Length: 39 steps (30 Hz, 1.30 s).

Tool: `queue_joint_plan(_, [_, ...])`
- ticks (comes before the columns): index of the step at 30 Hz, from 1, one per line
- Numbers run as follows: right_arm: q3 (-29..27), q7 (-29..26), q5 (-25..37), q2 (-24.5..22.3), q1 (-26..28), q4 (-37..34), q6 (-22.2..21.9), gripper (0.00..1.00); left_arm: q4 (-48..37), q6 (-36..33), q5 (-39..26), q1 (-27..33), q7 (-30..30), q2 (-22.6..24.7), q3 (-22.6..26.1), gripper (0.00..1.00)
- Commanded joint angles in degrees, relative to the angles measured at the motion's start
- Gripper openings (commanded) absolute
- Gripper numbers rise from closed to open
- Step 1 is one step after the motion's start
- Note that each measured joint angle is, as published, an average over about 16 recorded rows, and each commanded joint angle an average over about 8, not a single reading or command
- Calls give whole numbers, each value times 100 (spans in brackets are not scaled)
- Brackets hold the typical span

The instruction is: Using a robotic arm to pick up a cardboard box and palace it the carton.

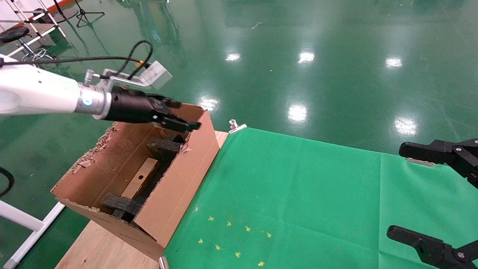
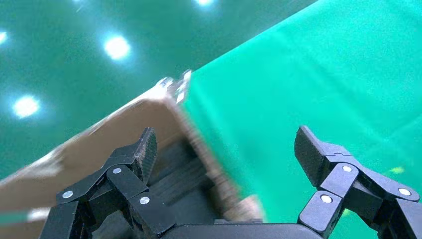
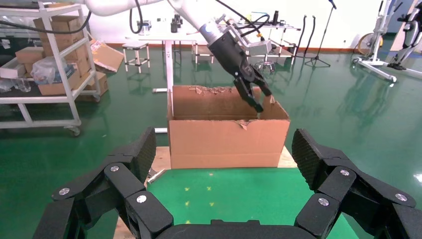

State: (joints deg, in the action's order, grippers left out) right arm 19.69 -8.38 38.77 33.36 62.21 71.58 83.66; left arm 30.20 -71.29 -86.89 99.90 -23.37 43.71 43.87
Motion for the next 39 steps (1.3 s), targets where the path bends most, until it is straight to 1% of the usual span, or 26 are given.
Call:
queue_joint_plan(1, [0,0,0,0,0,0,0,100,210,-70,218,-186,61,-42,-135,100])
queue_joint_plan(39, [1,1,-1,-1,0,0,-1,100,4121,-1369,4278,-3643,1199,-826,-2646,100])
